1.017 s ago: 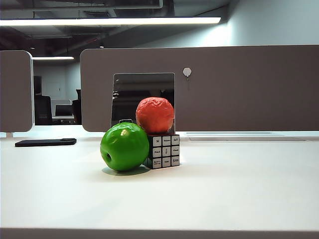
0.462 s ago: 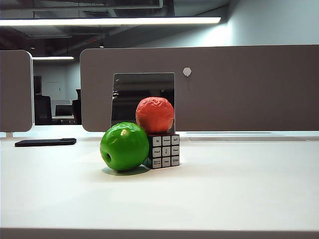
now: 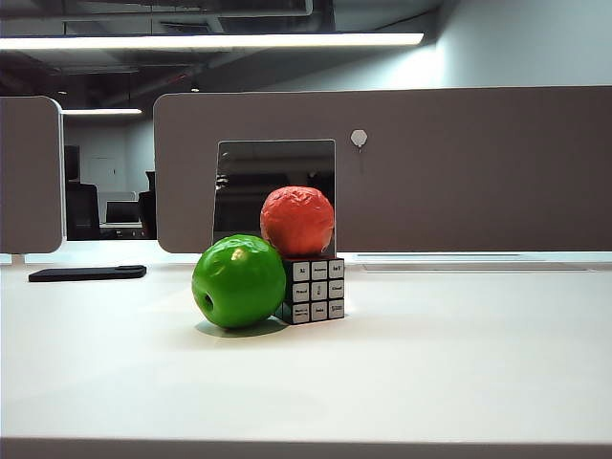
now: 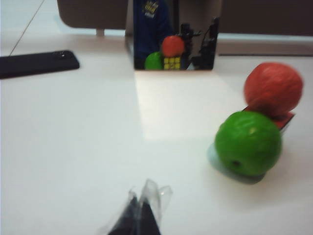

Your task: Move all the fruits on the tabletop near the face of the Rubik's cube that has the color most similar to each fruit.

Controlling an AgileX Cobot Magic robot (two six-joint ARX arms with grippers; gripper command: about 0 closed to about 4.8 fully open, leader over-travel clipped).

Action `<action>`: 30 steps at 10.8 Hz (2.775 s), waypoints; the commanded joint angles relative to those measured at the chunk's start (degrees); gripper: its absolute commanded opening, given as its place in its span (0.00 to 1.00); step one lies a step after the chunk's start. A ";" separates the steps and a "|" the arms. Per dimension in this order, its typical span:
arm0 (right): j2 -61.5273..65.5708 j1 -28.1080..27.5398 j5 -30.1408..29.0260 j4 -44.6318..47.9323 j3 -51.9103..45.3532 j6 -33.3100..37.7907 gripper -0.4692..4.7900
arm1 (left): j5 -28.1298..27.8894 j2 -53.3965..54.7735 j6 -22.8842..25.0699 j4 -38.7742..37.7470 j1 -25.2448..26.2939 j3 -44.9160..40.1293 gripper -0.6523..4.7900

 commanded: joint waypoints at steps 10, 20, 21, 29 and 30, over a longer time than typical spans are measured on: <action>-0.02 -1.03 -14.99 -0.20 0.00 -0.09 0.09 | -2.21 0.02 2.32 1.36 -0.02 -6.91 0.11; -0.04 -4.59 -11.32 4.76 0.00 -0.15 0.09 | -3.61 -0.02 13.11 15.89 -0.02 -8.68 0.11; -0.04 -5.57 -11.74 4.76 0.00 -0.15 0.09 | -3.61 -0.02 13.73 16.17 -0.02 -8.68 0.11; -0.04 -19.21 -25.90 5.60 -0.02 3.10 0.09 | 14.99 -0.04 7.28 21.27 22.08 -8.68 0.11; -0.04 -19.21 -25.86 5.62 -0.02 4.37 0.09 | 16.13 -0.04 5.42 21.64 22.05 -8.66 0.11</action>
